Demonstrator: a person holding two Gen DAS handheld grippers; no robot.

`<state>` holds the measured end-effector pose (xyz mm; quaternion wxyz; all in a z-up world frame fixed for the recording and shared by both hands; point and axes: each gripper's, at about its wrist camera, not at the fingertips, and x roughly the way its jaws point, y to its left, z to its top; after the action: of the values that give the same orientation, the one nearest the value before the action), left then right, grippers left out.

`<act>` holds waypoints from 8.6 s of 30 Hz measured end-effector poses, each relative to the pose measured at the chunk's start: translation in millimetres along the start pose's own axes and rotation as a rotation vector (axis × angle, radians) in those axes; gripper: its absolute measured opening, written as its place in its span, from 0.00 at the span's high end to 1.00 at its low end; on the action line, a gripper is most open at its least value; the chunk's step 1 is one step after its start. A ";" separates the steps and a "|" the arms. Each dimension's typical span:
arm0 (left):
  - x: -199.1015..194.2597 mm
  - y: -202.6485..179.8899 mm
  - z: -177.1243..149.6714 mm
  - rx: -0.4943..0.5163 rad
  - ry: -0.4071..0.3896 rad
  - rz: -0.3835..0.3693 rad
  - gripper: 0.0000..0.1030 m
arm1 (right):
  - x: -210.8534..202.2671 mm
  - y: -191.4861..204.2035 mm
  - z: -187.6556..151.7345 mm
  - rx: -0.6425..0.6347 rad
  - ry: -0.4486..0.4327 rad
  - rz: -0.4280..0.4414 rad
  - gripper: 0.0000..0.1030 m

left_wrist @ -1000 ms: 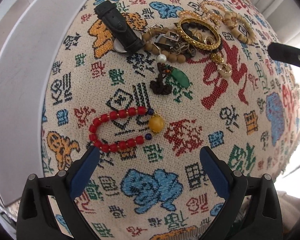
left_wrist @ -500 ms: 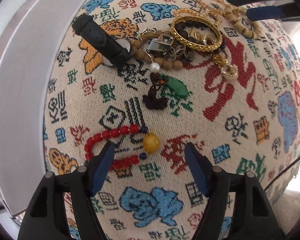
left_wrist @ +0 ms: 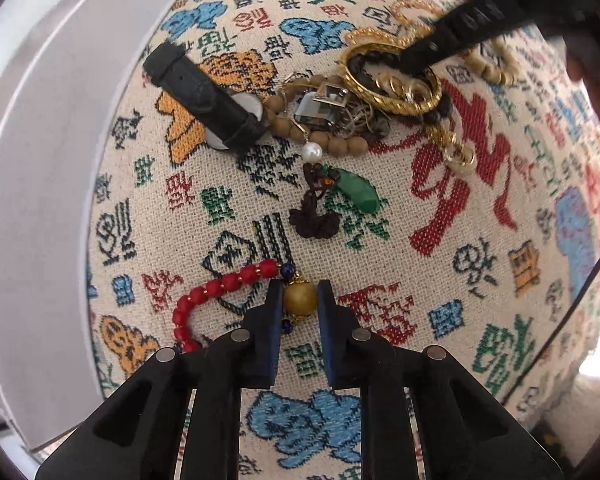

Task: Organize jewelry
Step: 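Close left tool on the red bead bracelet while right tool grasps the gold bangle, then carry both pieces into the white box and open both tools, then withdraw both tools from the box back toward the jewelry pile, then grasp the black watch with left tool while right tool grasps the wooden bead bracelet, then carry watch and wooden bracelet into the white box and open both tools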

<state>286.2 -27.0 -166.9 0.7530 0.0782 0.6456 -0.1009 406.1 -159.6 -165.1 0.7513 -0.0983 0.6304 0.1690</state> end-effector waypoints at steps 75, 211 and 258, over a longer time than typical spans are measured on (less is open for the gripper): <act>-157.7 162.1 -55.6 -0.401 -0.548 0.141 0.07 | -155.5 151.7 17.9 -0.147 -0.551 0.059 0.24; -22.4 89.8 95.9 -0.362 0.023 -0.108 0.85 | -43.5 -113.6 -30.0 0.097 -0.138 -0.054 0.86; -147.9 313.8 -12.3 -0.663 -0.181 0.015 0.85 | -163.2 298.1 89.1 -0.434 -0.319 0.242 0.86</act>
<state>332.2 287.2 -26.6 0.7924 -0.1751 0.5732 0.1134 350.7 126.7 31.0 0.7766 -0.1531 0.4607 0.4015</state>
